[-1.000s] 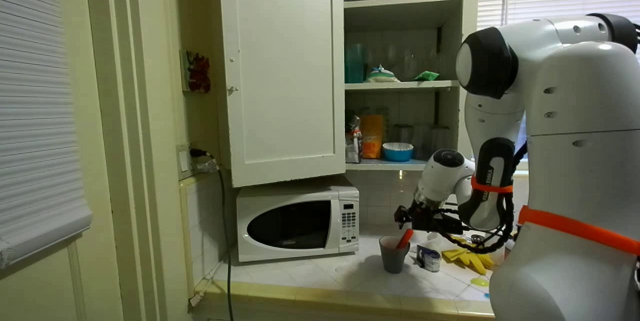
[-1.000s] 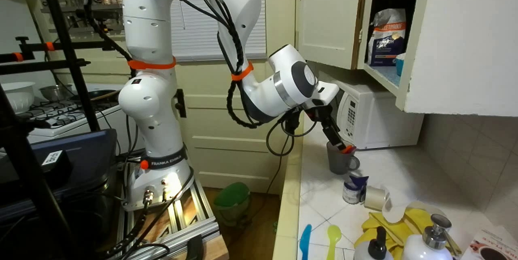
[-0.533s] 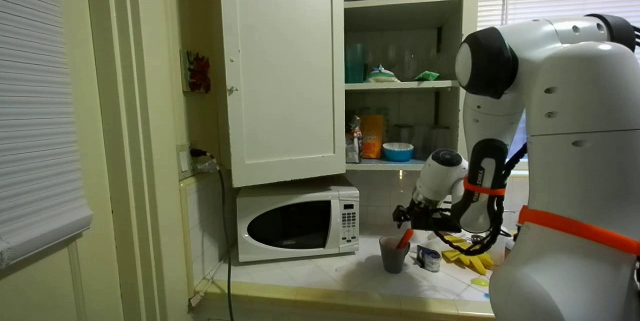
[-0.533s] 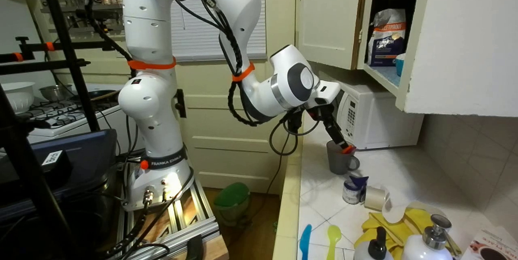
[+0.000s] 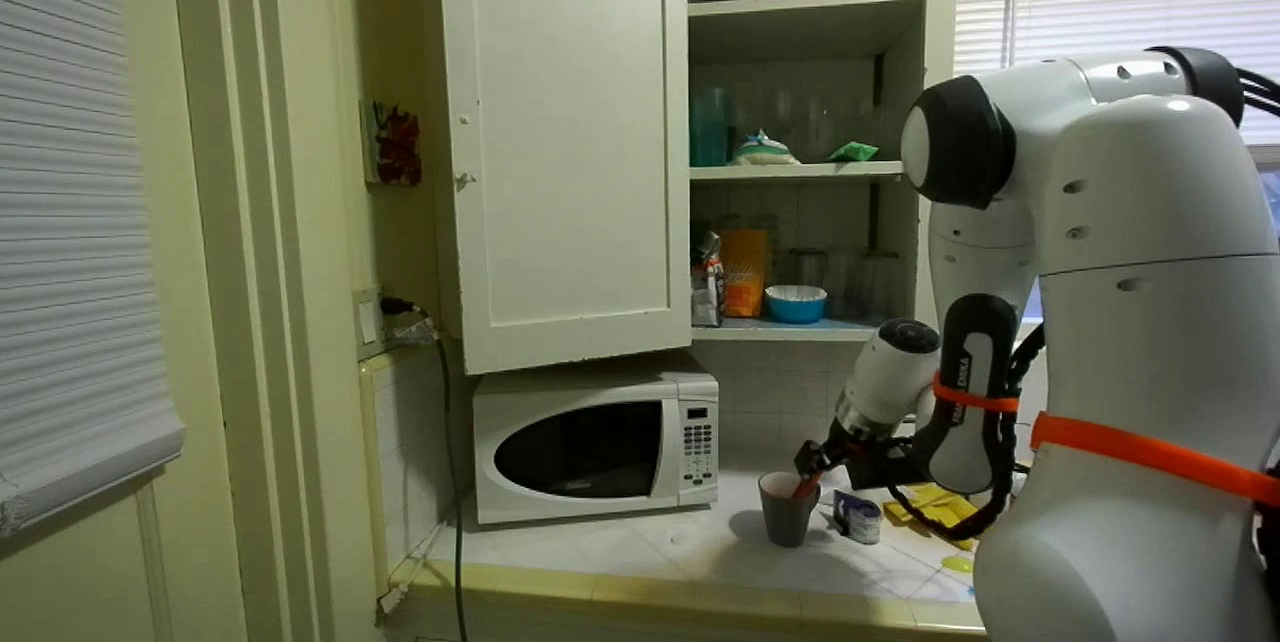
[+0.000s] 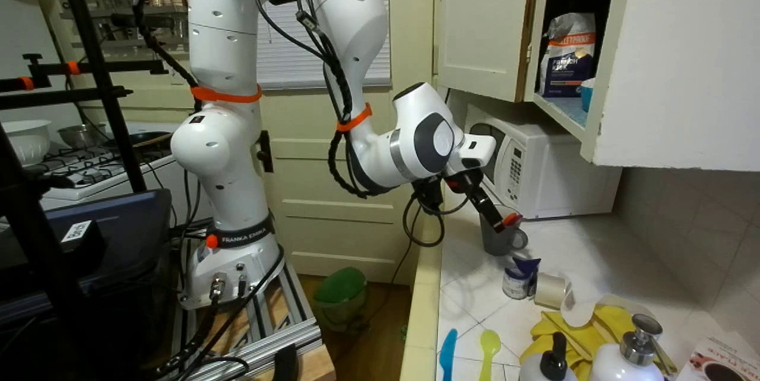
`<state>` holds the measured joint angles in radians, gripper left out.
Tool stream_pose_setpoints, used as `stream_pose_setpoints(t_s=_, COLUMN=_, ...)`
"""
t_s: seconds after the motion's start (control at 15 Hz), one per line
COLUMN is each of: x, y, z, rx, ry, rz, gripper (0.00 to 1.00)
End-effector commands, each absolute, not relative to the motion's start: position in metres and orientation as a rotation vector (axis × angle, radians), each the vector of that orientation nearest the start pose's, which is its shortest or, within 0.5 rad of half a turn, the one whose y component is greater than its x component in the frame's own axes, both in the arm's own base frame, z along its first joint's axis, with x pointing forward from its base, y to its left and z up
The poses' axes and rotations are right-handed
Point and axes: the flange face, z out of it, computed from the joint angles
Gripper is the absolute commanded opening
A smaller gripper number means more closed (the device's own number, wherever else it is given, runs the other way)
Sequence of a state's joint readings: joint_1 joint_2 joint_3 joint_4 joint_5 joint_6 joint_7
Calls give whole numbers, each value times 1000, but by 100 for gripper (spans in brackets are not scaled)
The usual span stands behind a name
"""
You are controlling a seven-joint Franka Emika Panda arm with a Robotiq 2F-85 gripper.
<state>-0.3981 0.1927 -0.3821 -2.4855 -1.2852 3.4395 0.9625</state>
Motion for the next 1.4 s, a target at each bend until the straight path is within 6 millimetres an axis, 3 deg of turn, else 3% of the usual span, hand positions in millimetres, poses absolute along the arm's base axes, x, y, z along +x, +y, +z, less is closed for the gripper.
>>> stream_pose_setpoints(t_s=0.0, x=388, y=-250, z=264, rx=-3076, ry=422, rz=-951, gripper=100)
stream_pose_setpoints(t_s=0.27, x=389, y=-262, z=279, rx=-3107, ry=331, rz=-1011, gripper=100)
stream_pose_setpoints(t_s=0.53, x=397, y=-268, z=279, rx=-3092, ry=297, rz=-1046, gripper=100)
stream_pose_setpoints(t_s=1.13, x=411, y=-271, z=262, rx=-3054, ry=276, rz=-1034, gripper=100)
stream_pose_setpoints(t_s=1.2, x=412, y=-270, z=260, rx=-3053, ry=272, rz=-1030, gripper=96)
stream_pose_setpoints(t_s=1.33, x=416, y=-269, z=257, rx=-3052, ry=260, rz=-1029, gripper=74)
